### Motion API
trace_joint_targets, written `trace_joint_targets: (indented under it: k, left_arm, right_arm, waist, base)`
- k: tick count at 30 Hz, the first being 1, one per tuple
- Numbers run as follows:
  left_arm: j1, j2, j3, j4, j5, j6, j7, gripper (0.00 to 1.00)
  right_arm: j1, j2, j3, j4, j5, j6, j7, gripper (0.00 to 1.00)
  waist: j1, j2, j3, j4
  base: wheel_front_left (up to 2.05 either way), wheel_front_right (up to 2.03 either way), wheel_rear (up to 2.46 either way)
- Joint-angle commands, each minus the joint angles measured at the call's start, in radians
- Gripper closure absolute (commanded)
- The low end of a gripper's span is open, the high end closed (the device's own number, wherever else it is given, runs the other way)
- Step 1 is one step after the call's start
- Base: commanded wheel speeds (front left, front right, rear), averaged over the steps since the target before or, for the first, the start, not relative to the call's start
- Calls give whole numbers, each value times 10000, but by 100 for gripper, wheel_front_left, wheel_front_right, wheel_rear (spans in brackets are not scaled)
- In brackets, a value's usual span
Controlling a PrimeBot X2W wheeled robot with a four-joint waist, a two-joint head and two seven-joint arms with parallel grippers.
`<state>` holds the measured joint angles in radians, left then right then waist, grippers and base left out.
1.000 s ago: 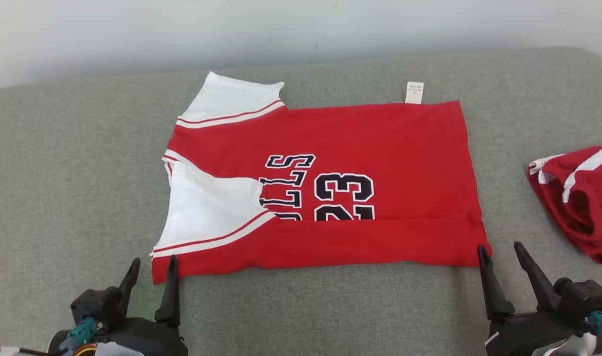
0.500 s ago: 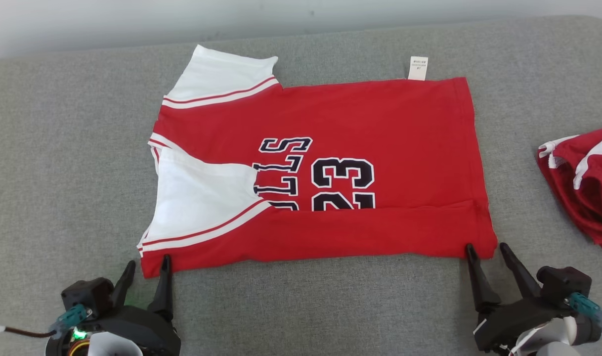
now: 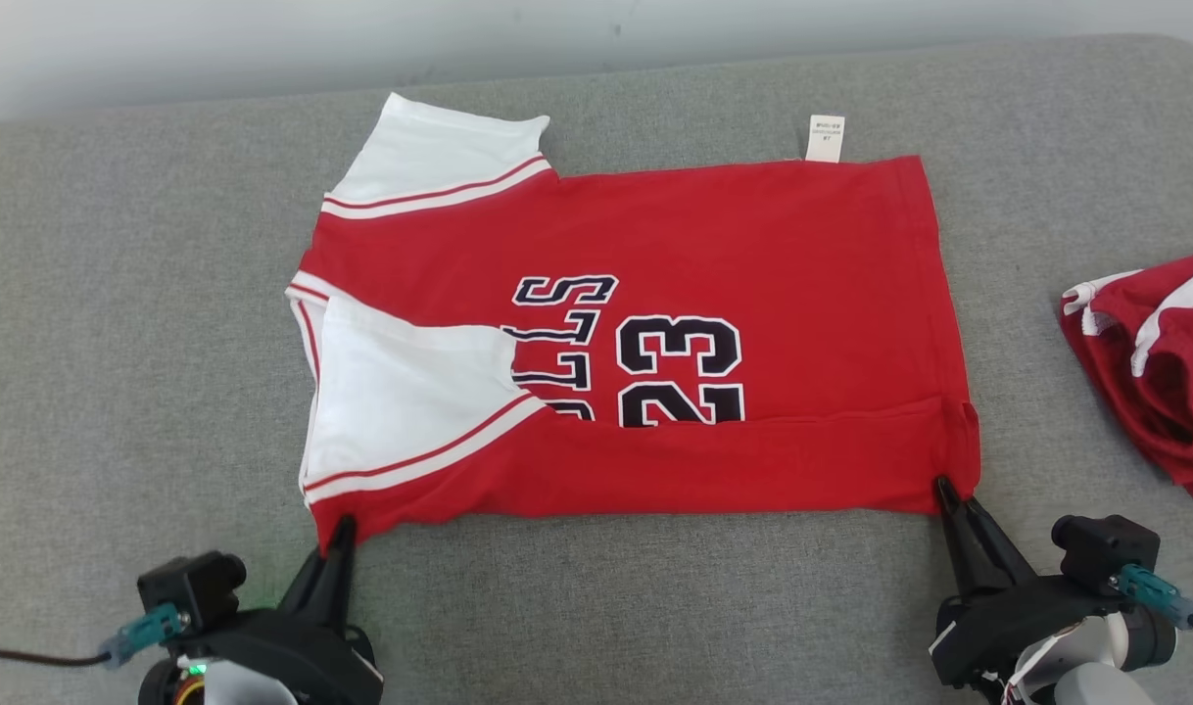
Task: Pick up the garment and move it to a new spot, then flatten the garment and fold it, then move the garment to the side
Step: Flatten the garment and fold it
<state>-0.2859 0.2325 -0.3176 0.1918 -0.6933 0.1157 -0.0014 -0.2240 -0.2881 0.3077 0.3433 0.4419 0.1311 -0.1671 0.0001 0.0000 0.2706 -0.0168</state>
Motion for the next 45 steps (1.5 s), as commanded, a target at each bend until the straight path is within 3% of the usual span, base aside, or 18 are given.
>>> trace_joint_targets:
  k: [1,8,14,22,23,24,25,26,28,29,32,37,45]
  left_arm:
    - [330,25,2,-139,-129,-93,26,100]
    - [1473,333,77,-1425,-338,46,109,100]
    - [2653,606,-55,-2718,-319,493,527,100]
    - [3363,700,-108,-3141,-449,800,826,100]
    - [3356,716,-105,-3121,-398,824,842,100]
    - [3356,716,-105,-3121,-398,824,842,100]
    - [3339,718,-115,-3085,-348,884,835,73]
    - [3061,719,14,-3034,-57,1081,473,0]
    - [2968,705,80,-3050,169,1207,213,0]
    - [2597,863,250,-3230,983,1602,-482,0]
    - [1494,1049,191,-3599,2349,2146,-1315,0]
    - [687,1051,77,-3389,2911,2201,-1625,0]
    - [229,864,-40,-3083,2865,2221,-1731,0]
  right_arm:
    - [28,-120,17,-52,152,-7,3,100]
    - [675,-540,-17,-672,541,-7,458,100]
    - [1719,-825,-514,-1608,647,-7,1332,100]
    - [2626,-503,-1176,-2421,370,-7,2080,100]
    - [2668,-438,-1234,-2470,337,-7,2125,55]
    - [2668,-438,-1234,-2470,337,-7,2125,55]
    - [2699,-378,-1305,-2543,300,-7,2137,0]
    - [2810,-147,-1647,-2756,86,-7,2074,0]
    - [2830,-36,-1899,-2942,-43,-7,1956,0]
    - [2750,203,-2316,-3464,-446,-7,1609,0]
    - [2149,472,-2309,-4541,-1186,-7,1128,0]
    - [1724,448,-1854,-4769,-1469,-7,964,0]
    - [1560,421,-1661,-4791,-1424,-7,893,0]
  waist:
    - [-1,0,-78,-19]
    - [-1,0,-399,106]
    - [-1,0,-648,329]
    - [-1,0,-867,420]
    - [-1,0,-881,423]
    - [-1,0,-881,423]
    - [-1,0,-894,425]
    - [-1,0,-929,413]
    - [-1,0,-942,384]
    - [-1,0,-960,270]
    - [-1,0,-957,87]
    - [-1,0,-889,32]
    - [-1,0,-686,49]
  base:
    - [0,0,0]
    - [0,0,0]
    - [0,0,0]
    - [0,0,0]
    - [0,0,0]
    - [0,0,0]
    - [0,0,0]
    - [0,0,0]
    - [0,0,0]
    - [0,0,0]
    - [0,0,0]
    - [0,0,0]
    - [0,0,0]
